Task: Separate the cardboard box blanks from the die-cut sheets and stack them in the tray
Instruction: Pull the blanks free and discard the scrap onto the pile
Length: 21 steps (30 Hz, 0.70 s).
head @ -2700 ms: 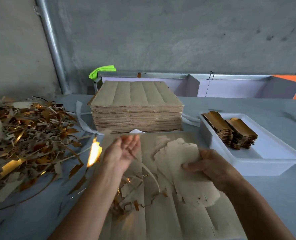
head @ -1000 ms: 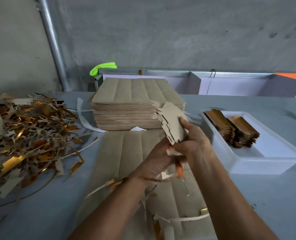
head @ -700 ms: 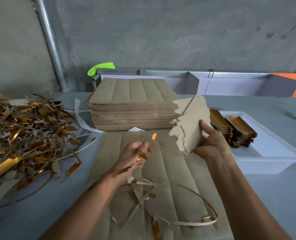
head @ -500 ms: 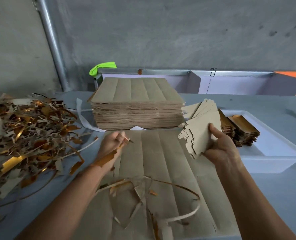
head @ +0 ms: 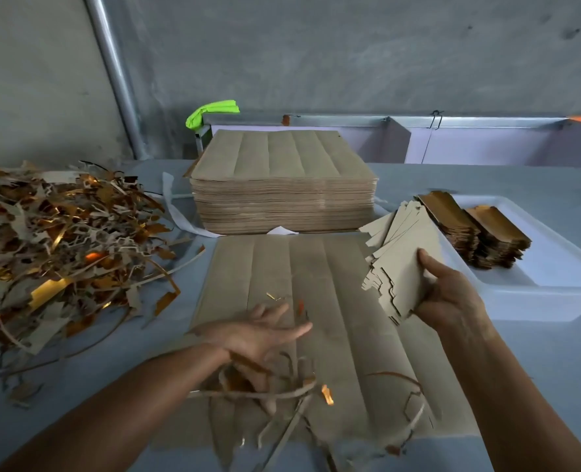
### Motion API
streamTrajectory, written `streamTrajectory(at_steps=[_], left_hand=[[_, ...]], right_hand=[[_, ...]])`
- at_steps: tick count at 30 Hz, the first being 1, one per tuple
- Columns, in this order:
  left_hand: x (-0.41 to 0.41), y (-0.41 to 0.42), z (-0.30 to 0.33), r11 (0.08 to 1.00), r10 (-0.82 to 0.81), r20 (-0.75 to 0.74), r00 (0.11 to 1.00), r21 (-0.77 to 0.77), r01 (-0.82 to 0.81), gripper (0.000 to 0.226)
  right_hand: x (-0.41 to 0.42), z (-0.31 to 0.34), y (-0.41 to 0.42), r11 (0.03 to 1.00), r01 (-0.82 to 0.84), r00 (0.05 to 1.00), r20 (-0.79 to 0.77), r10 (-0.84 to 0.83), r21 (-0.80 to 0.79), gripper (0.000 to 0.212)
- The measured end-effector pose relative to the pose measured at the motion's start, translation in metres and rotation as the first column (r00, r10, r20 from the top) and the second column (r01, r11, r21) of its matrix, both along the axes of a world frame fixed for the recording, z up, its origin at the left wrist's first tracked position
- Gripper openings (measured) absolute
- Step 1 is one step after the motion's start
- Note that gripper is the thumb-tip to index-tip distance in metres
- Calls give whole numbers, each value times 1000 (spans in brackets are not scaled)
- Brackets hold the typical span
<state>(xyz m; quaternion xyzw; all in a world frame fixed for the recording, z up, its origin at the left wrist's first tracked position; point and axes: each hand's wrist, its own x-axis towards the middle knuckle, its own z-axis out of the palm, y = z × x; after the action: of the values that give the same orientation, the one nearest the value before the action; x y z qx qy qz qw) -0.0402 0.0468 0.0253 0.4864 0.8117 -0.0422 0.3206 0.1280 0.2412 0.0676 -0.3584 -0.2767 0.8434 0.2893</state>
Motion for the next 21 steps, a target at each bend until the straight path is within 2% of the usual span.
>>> streamTrajectory(at_steps=[1,2,4,6,8,10,11,12,13,14,15,16,17,18,21], left_hand=[[3,-3,-1,998,-52,-28,998,16,52,99],[4,-8,2,997,-58,-10,998,49,59,89],[3,-12,5,975,-77,70,995,216,60,54],[5,-15,9,953,-167,-18,986,253,166,25],[-3,-13,14,943,-161,-80,984,281,177,16],[-24,-8,26,909,-35,-95,995,411,71,15],[-37,-4,36,853,71,-59,996,521,-30,15],[-59,-2,40,751,209,29,977,636,-180,15],[-78,0,45,606,354,156,922,712,-354,16],[-95,3,44,476,489,250,836,727,-495,18],[-103,5,40,390,599,304,740,697,-602,24],[-103,9,33,347,667,330,668,657,-670,32],[-99,13,20,345,693,325,644,635,-692,39],[-90,16,9,399,709,268,652,610,-685,43],[-52,21,-26,693,669,-17,743,376,-615,56]], right_hand=[[0,-2,-1,1000,-5,1000,8,5,5,31],[0,-4,-1,1000,-7,1000,11,7,9,28],[1,-8,-2,999,-22,1000,-1,22,25,29],[1,-12,-6,997,-58,998,-14,59,41,29],[0,-15,-9,995,-86,996,-21,87,46,20],[-2,-14,-11,995,-89,995,-40,90,38,12],[-3,-13,-12,996,-80,995,-49,81,32,11],[-5,-11,-12,997,-70,996,-55,72,29,10],[-6,-8,-13,997,-67,996,-61,69,27,9],[-8,-6,-14,997,-73,995,-63,75,25,8],[-10,-5,-17,996,-88,994,-61,90,22,8],[-12,-4,-21,994,-109,992,-56,110,18,8],[-16,-5,-26,991,-136,989,-48,136,7,8],[-19,-8,-31,986,-165,986,-38,165,-6,9],[-29,-19,-45,975,-219,976,-7,219,-45,9]])
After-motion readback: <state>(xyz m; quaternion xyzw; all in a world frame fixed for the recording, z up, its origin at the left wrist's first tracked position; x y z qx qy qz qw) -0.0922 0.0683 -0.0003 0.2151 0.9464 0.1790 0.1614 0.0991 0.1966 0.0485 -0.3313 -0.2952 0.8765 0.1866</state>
